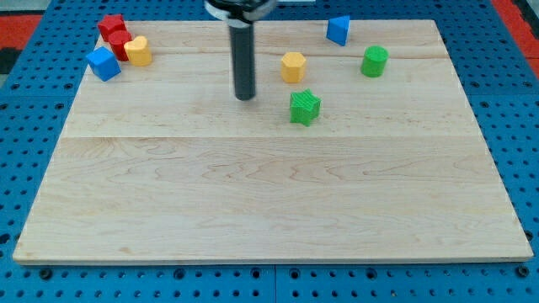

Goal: Point at the yellow heart

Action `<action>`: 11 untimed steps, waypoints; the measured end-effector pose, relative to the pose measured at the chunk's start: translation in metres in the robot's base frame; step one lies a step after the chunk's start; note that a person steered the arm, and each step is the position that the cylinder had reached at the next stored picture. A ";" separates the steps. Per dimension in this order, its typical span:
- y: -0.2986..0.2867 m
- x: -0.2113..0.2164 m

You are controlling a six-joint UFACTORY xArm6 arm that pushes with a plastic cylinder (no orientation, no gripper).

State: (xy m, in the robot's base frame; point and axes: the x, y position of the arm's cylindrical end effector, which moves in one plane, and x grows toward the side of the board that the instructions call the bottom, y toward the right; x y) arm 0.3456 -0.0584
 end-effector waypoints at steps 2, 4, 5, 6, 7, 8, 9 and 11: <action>-0.025 -0.093; -0.042 -0.154; -0.046 -0.154; -0.050 -0.154; -0.050 -0.154; -0.067 -0.154; -0.094 -0.154; -0.131 -0.133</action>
